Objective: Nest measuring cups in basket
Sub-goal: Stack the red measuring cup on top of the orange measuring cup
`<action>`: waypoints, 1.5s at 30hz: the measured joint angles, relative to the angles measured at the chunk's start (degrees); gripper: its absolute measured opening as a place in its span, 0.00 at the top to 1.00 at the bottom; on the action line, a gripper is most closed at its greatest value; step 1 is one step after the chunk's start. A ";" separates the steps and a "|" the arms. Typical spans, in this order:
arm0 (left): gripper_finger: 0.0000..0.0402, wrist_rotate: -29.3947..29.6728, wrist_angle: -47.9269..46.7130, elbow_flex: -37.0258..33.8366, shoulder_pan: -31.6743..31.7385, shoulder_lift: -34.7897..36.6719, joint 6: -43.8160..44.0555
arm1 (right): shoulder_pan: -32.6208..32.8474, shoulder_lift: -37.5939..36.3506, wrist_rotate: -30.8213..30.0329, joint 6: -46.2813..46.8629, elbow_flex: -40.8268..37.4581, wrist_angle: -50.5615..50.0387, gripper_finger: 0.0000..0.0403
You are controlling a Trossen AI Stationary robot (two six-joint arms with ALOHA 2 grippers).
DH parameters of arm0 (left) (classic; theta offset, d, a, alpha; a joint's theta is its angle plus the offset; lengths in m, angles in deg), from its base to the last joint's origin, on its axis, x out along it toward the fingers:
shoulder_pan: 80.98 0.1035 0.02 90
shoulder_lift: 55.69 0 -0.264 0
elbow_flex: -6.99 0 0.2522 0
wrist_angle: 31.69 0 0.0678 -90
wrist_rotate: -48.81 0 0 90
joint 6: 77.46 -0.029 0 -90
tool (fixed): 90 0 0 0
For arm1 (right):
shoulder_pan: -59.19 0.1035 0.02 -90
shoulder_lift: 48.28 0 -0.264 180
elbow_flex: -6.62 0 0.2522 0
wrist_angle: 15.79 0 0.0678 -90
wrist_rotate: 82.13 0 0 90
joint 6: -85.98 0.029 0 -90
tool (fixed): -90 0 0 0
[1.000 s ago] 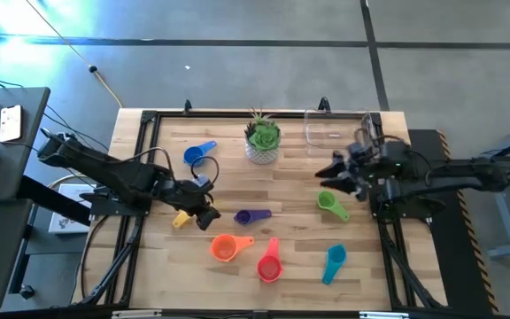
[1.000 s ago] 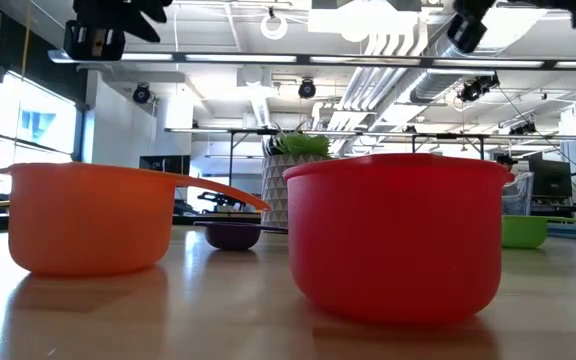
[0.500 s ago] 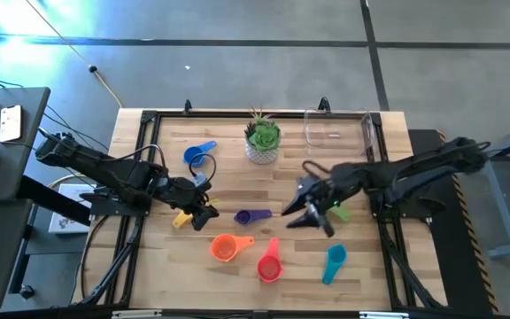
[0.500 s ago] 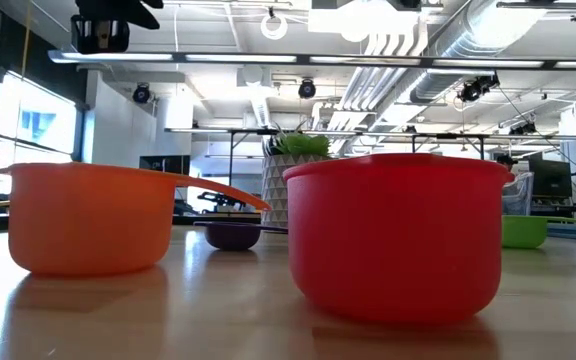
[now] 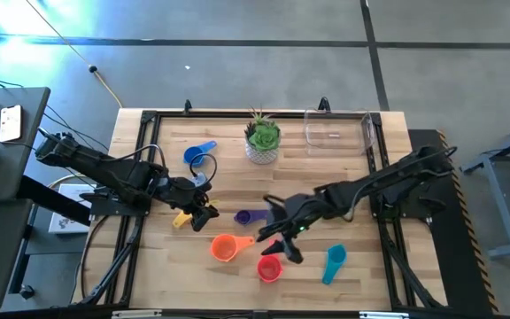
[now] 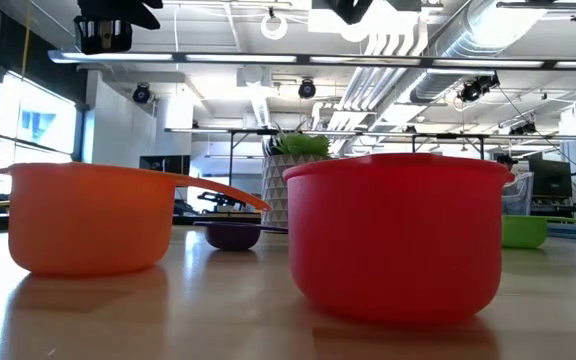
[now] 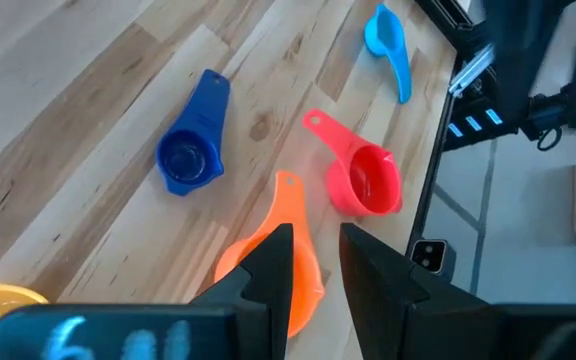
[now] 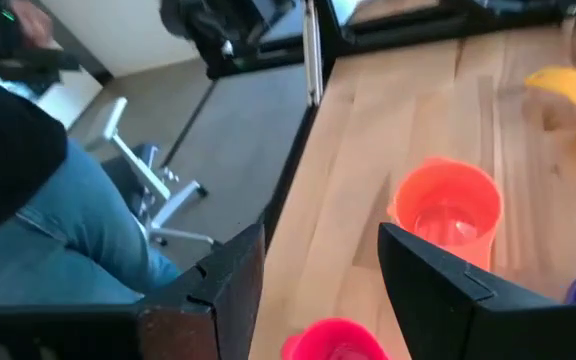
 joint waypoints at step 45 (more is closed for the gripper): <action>0.82 4.39 0.04 0.00 0.00 -0.02 5.75 | 2.78 17.30 -3.34 -20.50 1.42 -0.83 0.53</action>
